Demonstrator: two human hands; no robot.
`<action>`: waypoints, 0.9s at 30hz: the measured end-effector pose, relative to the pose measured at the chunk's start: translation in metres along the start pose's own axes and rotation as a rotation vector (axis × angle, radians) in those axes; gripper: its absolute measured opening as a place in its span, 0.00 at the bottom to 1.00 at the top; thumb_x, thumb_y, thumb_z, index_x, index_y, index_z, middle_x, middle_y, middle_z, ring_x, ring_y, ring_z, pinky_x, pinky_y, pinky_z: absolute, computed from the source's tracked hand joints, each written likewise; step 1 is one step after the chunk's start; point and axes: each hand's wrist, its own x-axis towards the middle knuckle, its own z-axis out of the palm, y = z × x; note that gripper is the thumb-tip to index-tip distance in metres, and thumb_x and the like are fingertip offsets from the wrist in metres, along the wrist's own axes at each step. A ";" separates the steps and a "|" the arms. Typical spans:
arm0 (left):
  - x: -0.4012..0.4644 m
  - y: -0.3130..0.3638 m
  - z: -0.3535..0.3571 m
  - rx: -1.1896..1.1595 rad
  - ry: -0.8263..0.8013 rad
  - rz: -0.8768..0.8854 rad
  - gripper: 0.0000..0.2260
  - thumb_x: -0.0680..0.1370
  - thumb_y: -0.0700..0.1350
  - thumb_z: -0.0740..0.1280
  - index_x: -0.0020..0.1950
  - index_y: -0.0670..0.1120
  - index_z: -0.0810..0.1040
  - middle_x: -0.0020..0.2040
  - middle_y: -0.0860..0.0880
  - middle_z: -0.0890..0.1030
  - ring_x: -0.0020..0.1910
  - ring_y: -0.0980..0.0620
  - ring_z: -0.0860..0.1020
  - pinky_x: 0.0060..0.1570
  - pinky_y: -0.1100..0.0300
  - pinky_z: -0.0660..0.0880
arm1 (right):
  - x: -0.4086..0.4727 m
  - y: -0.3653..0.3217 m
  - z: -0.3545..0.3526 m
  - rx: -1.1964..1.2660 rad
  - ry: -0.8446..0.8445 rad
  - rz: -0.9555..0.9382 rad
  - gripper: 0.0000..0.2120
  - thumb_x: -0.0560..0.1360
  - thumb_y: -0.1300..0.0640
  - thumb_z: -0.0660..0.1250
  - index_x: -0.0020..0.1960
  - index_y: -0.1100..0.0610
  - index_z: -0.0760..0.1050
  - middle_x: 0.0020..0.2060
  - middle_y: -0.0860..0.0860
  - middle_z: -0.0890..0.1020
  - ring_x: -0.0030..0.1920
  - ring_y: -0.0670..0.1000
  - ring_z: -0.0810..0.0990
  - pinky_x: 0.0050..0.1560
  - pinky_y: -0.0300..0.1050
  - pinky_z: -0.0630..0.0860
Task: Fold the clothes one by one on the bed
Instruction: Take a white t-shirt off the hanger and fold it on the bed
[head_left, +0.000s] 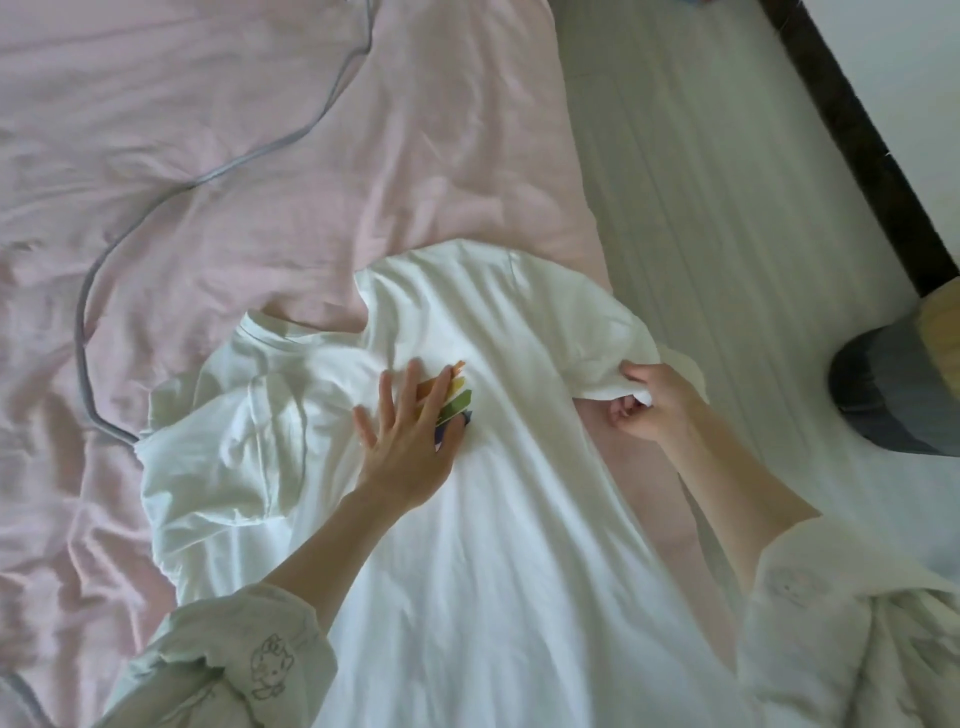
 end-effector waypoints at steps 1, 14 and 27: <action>-0.002 -0.001 0.000 0.001 0.002 -0.002 0.25 0.80 0.59 0.47 0.75 0.64 0.41 0.77 0.56 0.40 0.76 0.49 0.35 0.72 0.38 0.41 | 0.001 -0.006 -0.003 0.016 0.032 -0.048 0.04 0.75 0.63 0.64 0.45 0.55 0.72 0.34 0.49 0.73 0.30 0.47 0.70 0.29 0.39 0.71; -0.033 0.014 0.006 0.007 0.041 0.046 0.24 0.81 0.56 0.45 0.76 0.59 0.41 0.78 0.53 0.41 0.77 0.48 0.41 0.72 0.41 0.46 | -0.047 -0.017 0.044 -0.375 0.091 -1.015 0.10 0.74 0.57 0.61 0.50 0.61 0.77 0.39 0.54 0.78 0.43 0.52 0.74 0.45 0.41 0.68; -0.155 -0.030 0.040 -0.001 -0.068 -0.075 0.26 0.82 0.48 0.53 0.77 0.55 0.46 0.78 0.52 0.39 0.77 0.47 0.40 0.73 0.47 0.42 | -0.097 0.146 -0.012 -1.697 -0.354 -1.089 0.23 0.80 0.50 0.57 0.73 0.54 0.63 0.76 0.53 0.58 0.76 0.49 0.53 0.73 0.43 0.53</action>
